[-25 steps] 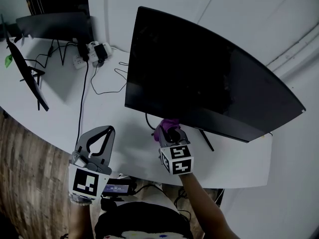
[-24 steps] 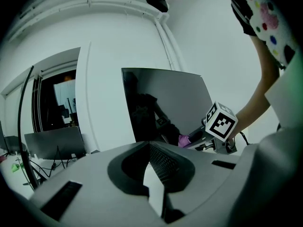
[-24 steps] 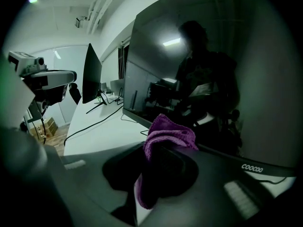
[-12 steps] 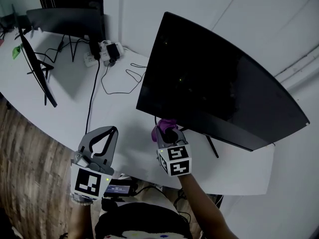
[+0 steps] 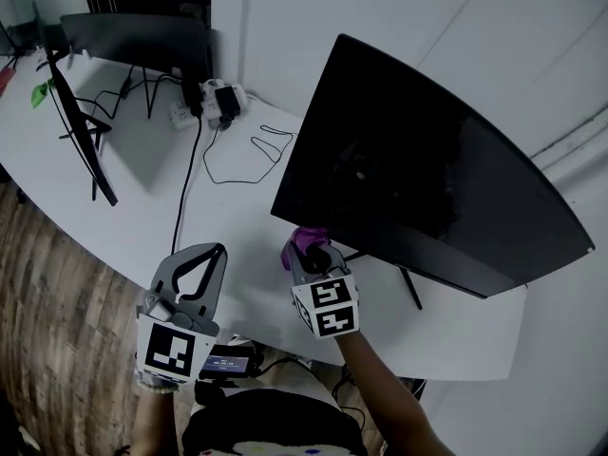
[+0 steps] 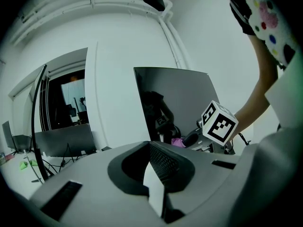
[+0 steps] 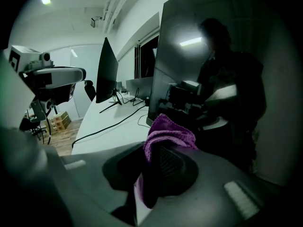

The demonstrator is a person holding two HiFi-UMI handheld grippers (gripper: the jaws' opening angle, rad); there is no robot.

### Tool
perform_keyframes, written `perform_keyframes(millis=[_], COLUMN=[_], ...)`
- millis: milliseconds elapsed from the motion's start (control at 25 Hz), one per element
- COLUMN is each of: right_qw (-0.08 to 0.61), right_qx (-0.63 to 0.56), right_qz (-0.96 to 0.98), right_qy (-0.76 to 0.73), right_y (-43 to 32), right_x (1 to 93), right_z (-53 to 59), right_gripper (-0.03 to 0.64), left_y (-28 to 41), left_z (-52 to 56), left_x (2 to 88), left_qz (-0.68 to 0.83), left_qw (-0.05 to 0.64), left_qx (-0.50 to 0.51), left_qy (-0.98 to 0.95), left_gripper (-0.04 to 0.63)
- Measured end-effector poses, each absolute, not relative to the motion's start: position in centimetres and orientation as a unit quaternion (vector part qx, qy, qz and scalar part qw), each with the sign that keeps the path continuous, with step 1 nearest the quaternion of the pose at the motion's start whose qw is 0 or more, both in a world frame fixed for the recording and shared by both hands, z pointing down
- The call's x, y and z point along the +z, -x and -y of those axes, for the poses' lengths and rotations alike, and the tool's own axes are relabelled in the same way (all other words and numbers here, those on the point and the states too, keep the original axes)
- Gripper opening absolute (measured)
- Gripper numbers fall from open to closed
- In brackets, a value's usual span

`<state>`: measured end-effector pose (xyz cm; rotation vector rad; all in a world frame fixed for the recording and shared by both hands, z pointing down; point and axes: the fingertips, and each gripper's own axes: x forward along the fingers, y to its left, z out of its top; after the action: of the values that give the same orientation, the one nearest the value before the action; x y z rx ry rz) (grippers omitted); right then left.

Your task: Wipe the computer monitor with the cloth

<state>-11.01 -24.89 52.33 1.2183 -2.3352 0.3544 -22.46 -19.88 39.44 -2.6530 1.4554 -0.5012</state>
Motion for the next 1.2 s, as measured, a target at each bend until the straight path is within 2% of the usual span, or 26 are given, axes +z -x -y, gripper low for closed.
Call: perform_keyframes(millis=[880,1200], right_qw=[0.245,0.223], right_qx=[0.110,0.096], right_qz=[0.879,0.895], right_qy=[-0.395,-0.375], right_y=[18.2,21.7], right_x=[52.0,49.8], right_z=[26.6,27.6], right_gripper=[0.064,0.064], left_y=[25.0,25.8], left_z=[20.3,20.3], left_x=[40.2,40.2], left_qz=[-0.482,-0.483], left_qw=[0.026,0.027], left_qx=[-0.163,-0.164], left_qy=[0.861,0.860], left_gripper=[0.005,0.005])
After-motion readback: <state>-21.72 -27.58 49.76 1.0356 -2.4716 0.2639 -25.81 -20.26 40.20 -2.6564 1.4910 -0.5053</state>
